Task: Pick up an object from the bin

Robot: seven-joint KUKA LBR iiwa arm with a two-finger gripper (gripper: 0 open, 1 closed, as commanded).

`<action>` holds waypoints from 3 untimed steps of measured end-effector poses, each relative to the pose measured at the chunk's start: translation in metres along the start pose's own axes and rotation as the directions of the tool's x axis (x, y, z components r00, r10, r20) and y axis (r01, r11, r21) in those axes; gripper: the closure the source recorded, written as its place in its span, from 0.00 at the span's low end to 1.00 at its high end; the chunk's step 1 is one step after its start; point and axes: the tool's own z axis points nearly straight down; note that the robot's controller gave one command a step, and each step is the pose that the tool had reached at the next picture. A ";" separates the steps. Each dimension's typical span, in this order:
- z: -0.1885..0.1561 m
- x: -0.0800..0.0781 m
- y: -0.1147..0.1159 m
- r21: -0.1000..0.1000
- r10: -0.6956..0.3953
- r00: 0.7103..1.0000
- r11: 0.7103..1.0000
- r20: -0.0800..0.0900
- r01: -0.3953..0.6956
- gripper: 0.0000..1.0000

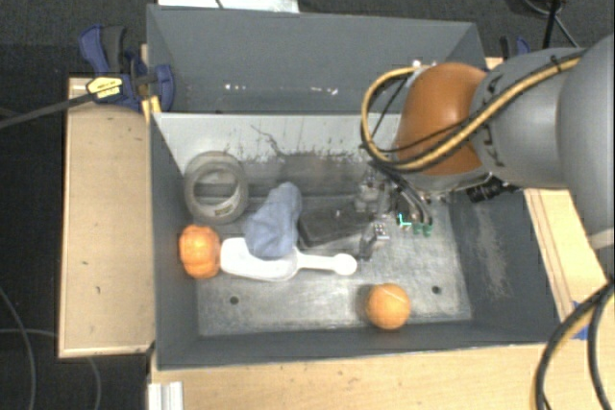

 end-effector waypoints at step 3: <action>-0.003 0.031 0.084 -0.004 -0.106 0.994 0.994 0.004 0.106 1.00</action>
Offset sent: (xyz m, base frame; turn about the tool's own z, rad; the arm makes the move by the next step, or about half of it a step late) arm -0.0309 0.0838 -0.0020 -0.1040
